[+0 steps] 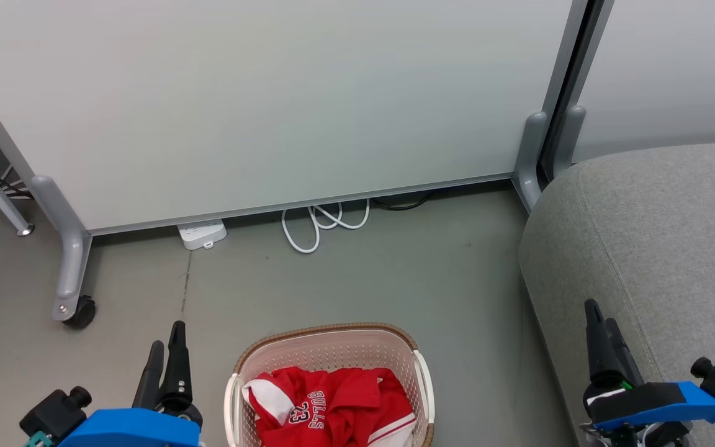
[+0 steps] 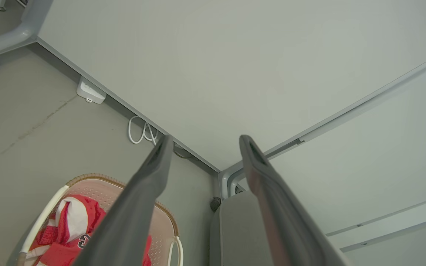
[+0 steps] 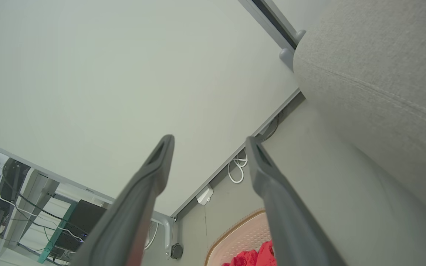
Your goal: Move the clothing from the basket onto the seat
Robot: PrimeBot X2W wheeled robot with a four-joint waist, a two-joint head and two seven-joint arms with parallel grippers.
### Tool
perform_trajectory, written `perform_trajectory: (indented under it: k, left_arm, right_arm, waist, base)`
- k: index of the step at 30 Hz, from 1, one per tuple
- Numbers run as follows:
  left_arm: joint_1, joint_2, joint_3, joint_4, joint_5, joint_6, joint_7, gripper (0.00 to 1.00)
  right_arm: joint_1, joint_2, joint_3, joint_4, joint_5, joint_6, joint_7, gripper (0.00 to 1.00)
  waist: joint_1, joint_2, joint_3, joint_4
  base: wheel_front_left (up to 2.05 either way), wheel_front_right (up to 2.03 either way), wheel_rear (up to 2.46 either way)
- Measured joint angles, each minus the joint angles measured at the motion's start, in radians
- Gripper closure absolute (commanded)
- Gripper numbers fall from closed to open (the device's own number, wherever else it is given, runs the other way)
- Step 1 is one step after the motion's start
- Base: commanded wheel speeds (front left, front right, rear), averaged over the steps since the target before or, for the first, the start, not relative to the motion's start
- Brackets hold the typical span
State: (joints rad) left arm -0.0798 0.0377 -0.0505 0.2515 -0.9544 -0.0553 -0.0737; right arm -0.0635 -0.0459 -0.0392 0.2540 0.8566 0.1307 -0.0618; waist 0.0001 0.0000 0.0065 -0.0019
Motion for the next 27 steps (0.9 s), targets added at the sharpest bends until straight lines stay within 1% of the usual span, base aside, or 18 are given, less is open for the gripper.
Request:
perform_trajectory:
  k: [9,13,14,17,18,19,20,27]
  left_arm:
    - [-0.003,0.002,-0.024,-0.001,0.136,0.005,-0.027,0.0]
    - [-0.005,0.002,-0.028,-0.001,0.173,0.009,-0.036,0.0]
    - [-0.005,0.002,-0.032,-0.001,0.198,0.01,-0.043,0.0]
    - [-0.006,0.003,-0.039,-0.001,0.22,0.01,-0.049,0.0]
    - [-0.007,0.003,-0.044,0.0,0.243,0.011,-0.053,0.0]
    - [-0.007,0.003,-0.044,0.0,0.243,0.011,-0.053,0.0]
    - [-0.008,0.003,-0.049,0.002,0.269,0.013,-0.06,0.0]
    - [-0.018,0.005,-0.061,0.003,0.343,0.019,-0.078,0.0]
  right_arm:
    - [0.001,0.0,0.002,-0.021,-0.147,0.0,-0.009,0.0]
    - [0.002,0.0,0.005,-0.029,-0.183,0.0,-0.014,0.0]
    - [0.003,0.0,0.006,-0.032,-0.211,0.0,-0.018,0.0]
    - [0.003,0.0,0.007,-0.035,-0.235,0.0,-0.019,0.0]
    - [0.003,0.0,0.007,-0.039,-0.266,0.0,-0.021,0.0]
    - [0.003,0.0,0.007,-0.039,-0.266,0.0,-0.021,0.0]
    - [0.003,0.0,0.007,-0.042,-0.289,0.0,-0.027,0.0]
    - [0.007,-0.001,0.013,-0.05,-0.37,0.0,-0.03,0.0]
  waist:
    - [0.0,0.0,0.003,0.001]
    - [-0.0001,0.0,0.003,0.002]
    - [-0.0001,0.0,0.003,0.002]
    - [-0.0001,0.0,0.003,0.003]
    - [-0.0001,0.0,0.003,0.003]
    - [-0.0001,0.0,0.003,0.003]
    - [-0.0001,0.0,0.004,0.003]
    - [-0.0001,0.0,0.004,0.004]
  base:
    - [0.0,0.0,0.0]
    - [0.0,0.0,0.0]
    - [0.0,0.0,0.0]
    - [0.0,0.0,0.0]
    - [0.0,0.0,0.0]
    - [0.0,0.0,0.0]
    - [0.0,0.0,0.0]
    - [0.0,0.0,0.0]
